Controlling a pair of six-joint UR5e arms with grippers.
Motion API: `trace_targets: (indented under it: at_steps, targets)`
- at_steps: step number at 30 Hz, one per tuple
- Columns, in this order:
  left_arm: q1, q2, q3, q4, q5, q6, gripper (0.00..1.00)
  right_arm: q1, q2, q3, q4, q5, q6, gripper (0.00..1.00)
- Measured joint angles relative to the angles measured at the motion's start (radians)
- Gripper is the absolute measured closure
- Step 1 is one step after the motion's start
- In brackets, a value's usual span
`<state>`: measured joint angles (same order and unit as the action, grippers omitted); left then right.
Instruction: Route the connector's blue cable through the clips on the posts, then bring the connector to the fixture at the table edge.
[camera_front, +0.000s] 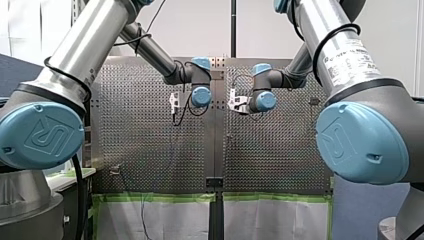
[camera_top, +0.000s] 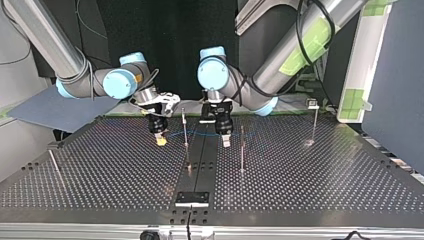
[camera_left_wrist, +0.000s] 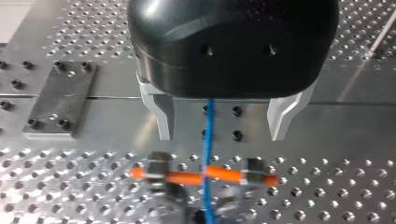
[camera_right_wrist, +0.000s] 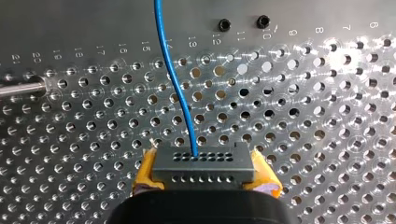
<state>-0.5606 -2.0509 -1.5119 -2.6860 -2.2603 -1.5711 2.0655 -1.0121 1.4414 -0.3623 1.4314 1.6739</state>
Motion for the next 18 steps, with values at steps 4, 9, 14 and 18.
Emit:
trace_targets:
  at_steps: [4, 9, 14, 18]
  targets:
    - [0.001, -0.020, 0.013, -0.005, -0.002, 0.000, 0.00, 0.000, 0.000, 0.000, 0.003, 0.000, -0.001, 1.00]
    - [0.002, -0.026, 0.020, -0.003, -0.001, 0.000, 0.00, 0.000, 0.000, 0.000, 0.003, 0.000, -0.001, 1.00]
    - [0.003, -0.026, 0.022, 0.011, -0.005, -0.002, 0.00, 0.000, 0.000, 0.000, 0.003, 0.000, -0.002, 1.00]
    - [0.004, -0.027, 0.023, 0.025, -0.005, -0.002, 0.00, 0.000, 0.000, 0.000, 0.003, 0.000, -0.003, 1.00]
